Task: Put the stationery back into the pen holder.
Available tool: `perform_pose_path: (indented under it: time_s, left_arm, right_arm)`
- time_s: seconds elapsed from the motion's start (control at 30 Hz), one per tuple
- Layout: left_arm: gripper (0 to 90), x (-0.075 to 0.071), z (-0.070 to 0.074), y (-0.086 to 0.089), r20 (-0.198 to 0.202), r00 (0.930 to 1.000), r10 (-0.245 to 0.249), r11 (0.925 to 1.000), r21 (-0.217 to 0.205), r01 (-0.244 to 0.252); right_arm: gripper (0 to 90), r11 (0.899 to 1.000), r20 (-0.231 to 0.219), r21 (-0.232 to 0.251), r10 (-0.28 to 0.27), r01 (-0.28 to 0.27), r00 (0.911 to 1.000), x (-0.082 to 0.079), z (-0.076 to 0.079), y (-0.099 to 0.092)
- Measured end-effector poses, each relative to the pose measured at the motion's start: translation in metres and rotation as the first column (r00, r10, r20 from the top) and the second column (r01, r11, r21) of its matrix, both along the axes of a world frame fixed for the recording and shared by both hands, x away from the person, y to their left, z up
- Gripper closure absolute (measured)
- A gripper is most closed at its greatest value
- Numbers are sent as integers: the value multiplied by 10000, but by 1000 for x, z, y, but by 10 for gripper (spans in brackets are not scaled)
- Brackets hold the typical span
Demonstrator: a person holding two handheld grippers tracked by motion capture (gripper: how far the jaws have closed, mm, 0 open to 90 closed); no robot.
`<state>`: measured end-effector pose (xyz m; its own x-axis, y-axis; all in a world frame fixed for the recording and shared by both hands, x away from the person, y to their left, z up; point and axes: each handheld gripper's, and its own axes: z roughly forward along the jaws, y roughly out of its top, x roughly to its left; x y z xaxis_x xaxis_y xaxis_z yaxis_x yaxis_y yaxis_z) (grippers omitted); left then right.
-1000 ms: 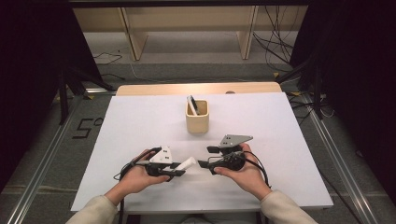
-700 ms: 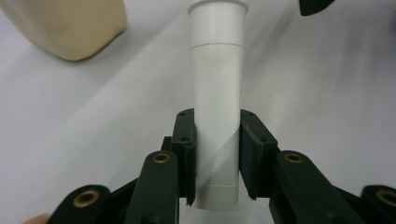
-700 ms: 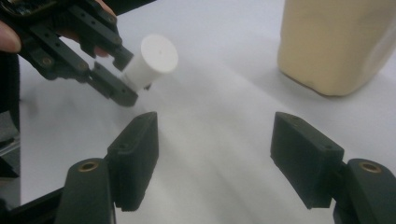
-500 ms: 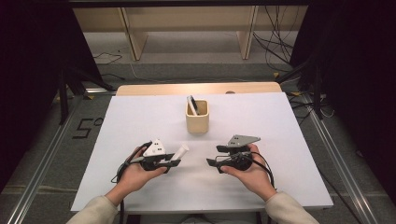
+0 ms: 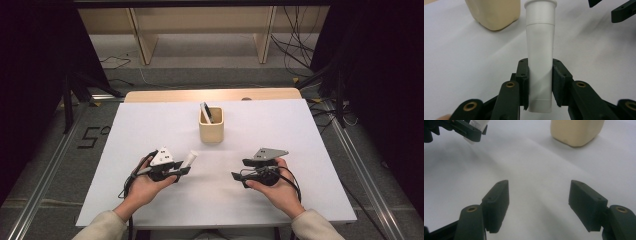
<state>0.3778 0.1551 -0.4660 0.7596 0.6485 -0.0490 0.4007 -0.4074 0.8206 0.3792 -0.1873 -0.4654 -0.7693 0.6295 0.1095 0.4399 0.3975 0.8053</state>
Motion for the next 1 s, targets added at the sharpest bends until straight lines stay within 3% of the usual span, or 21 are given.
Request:
perform_pose_path:
  time_s: [0.57, 1.0]
  left_arm:
    - [704, 1, 6, 0, 297, 9959, 856, 9961, -242, -849]
    - [704, 11, 18, -7, 571, 9924, 1092, 9928, -566, -1060]
  right_arm:
    - [326, 9987, 42, 128, -497, 497, 9988, -6, -3, -17]
    - [321, 9979, -37, 178, -627, 627, 9980, -7, -6, -19]
